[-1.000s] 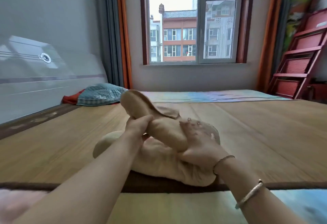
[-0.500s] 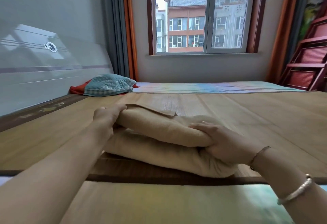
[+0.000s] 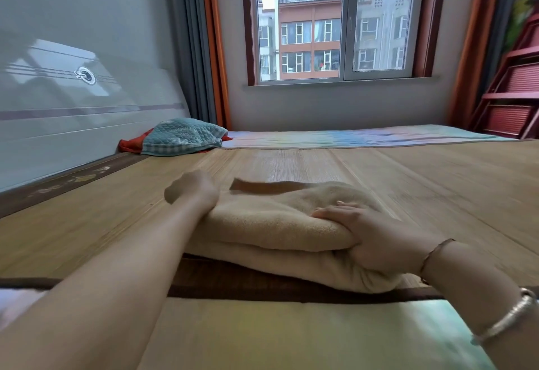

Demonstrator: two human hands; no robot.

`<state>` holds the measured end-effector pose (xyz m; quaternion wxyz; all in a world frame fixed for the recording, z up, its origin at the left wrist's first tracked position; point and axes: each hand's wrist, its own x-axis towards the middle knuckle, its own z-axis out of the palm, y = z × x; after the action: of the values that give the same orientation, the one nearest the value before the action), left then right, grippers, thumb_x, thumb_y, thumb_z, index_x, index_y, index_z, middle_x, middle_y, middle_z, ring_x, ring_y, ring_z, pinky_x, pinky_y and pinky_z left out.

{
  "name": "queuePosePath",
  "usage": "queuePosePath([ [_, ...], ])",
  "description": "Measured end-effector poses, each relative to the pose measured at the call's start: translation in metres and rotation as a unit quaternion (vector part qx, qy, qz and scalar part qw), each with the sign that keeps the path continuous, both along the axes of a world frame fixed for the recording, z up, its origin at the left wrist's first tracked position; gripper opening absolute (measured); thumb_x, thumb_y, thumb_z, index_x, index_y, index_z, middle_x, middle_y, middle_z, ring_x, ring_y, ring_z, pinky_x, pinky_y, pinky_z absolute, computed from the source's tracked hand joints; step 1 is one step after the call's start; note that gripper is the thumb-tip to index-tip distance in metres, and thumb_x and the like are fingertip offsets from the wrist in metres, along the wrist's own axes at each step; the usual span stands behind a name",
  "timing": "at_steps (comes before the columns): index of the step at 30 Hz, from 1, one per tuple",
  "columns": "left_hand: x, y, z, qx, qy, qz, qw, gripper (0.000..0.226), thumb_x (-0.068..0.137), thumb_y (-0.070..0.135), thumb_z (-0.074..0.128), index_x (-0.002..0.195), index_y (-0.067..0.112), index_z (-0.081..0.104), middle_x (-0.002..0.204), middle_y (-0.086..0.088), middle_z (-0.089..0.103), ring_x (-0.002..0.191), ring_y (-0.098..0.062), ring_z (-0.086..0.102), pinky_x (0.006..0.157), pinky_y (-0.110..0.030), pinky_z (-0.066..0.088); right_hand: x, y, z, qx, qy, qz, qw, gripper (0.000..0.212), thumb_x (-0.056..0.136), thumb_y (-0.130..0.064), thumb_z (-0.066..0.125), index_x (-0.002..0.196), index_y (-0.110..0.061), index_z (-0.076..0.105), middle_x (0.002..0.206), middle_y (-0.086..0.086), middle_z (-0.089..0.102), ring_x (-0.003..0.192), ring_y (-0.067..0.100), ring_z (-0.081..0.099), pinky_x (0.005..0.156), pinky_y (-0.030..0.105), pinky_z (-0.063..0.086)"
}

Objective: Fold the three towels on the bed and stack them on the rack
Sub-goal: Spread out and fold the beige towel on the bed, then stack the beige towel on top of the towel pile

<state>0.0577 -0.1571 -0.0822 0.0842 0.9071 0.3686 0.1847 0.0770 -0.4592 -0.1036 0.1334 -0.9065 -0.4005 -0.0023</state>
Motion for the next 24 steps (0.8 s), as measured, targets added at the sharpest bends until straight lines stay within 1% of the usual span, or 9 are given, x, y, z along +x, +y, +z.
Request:
queuePosePath([
  [3, 0.0, 0.019, -0.006, -0.088, -0.011, 0.014, 0.996, 0.038, 0.086, 0.038, 0.057, 0.113, 0.012, 0.061, 0.118, -0.01, 0.062, 0.106, -0.031, 0.057, 0.081, -0.038, 0.045, -0.005, 0.001, 0.001, 0.003, 0.005, 0.004, 1.0, 0.076, 0.075, -0.011, 0.051, 0.136, -0.053, 0.032, 0.144, -0.022, 0.032, 0.142, 0.006, 0.018, 0.114, 0.051, 0.022],
  [8, -0.001, 0.004, 0.005, -0.139, 0.029, -0.071, 0.987, 0.075, 0.09, 0.066, 0.041, 0.135, 0.006, 0.048, 0.142, -0.015, 0.046, 0.126, -0.032, 0.046, 0.103, -0.04, 0.037, -0.01, 0.002, 0.002, 0.012, -0.006, -0.01, 1.0, 0.073, 0.078, -0.013, 0.051, 0.138, -0.051, 0.033, 0.149, -0.016, 0.03, 0.144, 0.007, 0.014, 0.116, 0.051, 0.018],
  [10, -0.006, 0.0, 0.01, -0.185, 0.006, -0.133, 0.974, 0.059, 0.084, 0.056, 0.061, 0.117, 0.007, 0.058, 0.124, -0.013, 0.058, 0.104, -0.025, 0.055, 0.085, -0.035, 0.043, -0.01, 0.002, -0.001, 0.023, -0.012, -0.002, 1.0, 0.072, 0.079, -0.014, 0.052, 0.138, -0.051, 0.033, 0.148, -0.021, 0.031, 0.145, 0.006, 0.013, 0.116, 0.052, 0.018],
  [12, -0.009, 0.003, 0.018, -0.213, -0.086, -0.173, 0.958, 0.035, 0.081, 0.042, 0.071, 0.093, 0.012, 0.058, 0.1, -0.007, 0.061, 0.083, -0.018, 0.053, 0.07, -0.03, 0.043, -0.013, 0.001, -0.001, 0.03, -0.02, 0.002, 0.999, 0.072, 0.08, -0.016, 0.052, 0.139, -0.051, 0.032, 0.146, -0.026, 0.031, 0.144, 0.003, 0.012, 0.116, 0.052, 0.018],
  [14, -0.01, 0.01, 0.024, -0.171, -0.153, -0.179, 0.957, 0.029, 0.084, 0.038, 0.07, 0.083, 0.014, 0.053, 0.086, -0.004, 0.056, 0.078, -0.018, 0.049, 0.068, -0.032, 0.037, -0.019, 0.002, 0.001, 0.034, -0.024, 0.008, 0.999, 0.068, 0.079, -0.03, 0.052, 0.139, -0.053, 0.03, 0.148, -0.027, 0.029, 0.144, 0.001, 0.01, 0.116, 0.052, 0.015],
  [16, -0.011, 0.016, 0.016, -0.116, -0.129, -0.167, 0.971, 0.029, 0.087, 0.038, 0.065, 0.081, 0.015, 0.05, 0.085, -0.006, 0.055, 0.077, -0.02, 0.047, 0.067, -0.033, 0.034, -0.023, 0.006, 0.003, 0.052, 0.0, 0.016, 0.999, 0.059, 0.081, -0.055, 0.049, 0.138, -0.055, 0.031, 0.149, -0.022, 0.032, 0.143, 0.0, 0.013, 0.117, 0.052, 0.011],
  [19, -0.01, 0.02, -0.014, -0.111, -0.049, -0.131, 0.984, 0.036, 0.091, 0.043, 0.058, 0.103, 0.009, 0.052, 0.108, -0.014, 0.058, 0.092, -0.026, 0.052, 0.074, -0.033, 0.038, -0.022, 0.014, 0.005, 0.116, 0.099, -0.02, 0.988, 0.063, 0.077, -0.083, 0.029, 0.127, -0.05, 0.051, 0.137, -0.02, 0.049, 0.133, 0.005, 0.036, 0.116, 0.049, 0.018],
  [22, -0.01, 0.027, -0.026, -0.195, -0.035, -0.041, 0.979, 0.084, 0.086, 0.06, 0.053, 0.143, 0.003, 0.03, 0.143, -0.019, 0.041, 0.129, -0.035, 0.041, 0.103, -0.041, 0.037, -0.01, 0.017, 0.0, 0.244, 0.121, -0.111, 0.956, 0.045, 0.087, -0.063, 0.043, 0.122, -0.037, 0.055, 0.134, -0.006, 0.052, 0.13, 0.019, 0.042, 0.112, 0.045, 0.028],
  [24, -0.014, 0.03, -0.023, -0.257, 0.007, -0.033, 0.966, 0.11, 0.072, 0.082, 0.046, 0.152, 0.012, 0.017, 0.155, -0.018, 0.023, 0.141, -0.035, 0.027, 0.115, -0.046, 0.023, -0.004, 0.01, -0.005, 0.263, 0.159, -0.199, 0.931, 0.068, 0.083, -0.056, 0.058, 0.14, -0.026, 0.036, 0.146, 0.003, 0.037, 0.136, 0.025, 0.033, 0.113, 0.044, 0.028],
])
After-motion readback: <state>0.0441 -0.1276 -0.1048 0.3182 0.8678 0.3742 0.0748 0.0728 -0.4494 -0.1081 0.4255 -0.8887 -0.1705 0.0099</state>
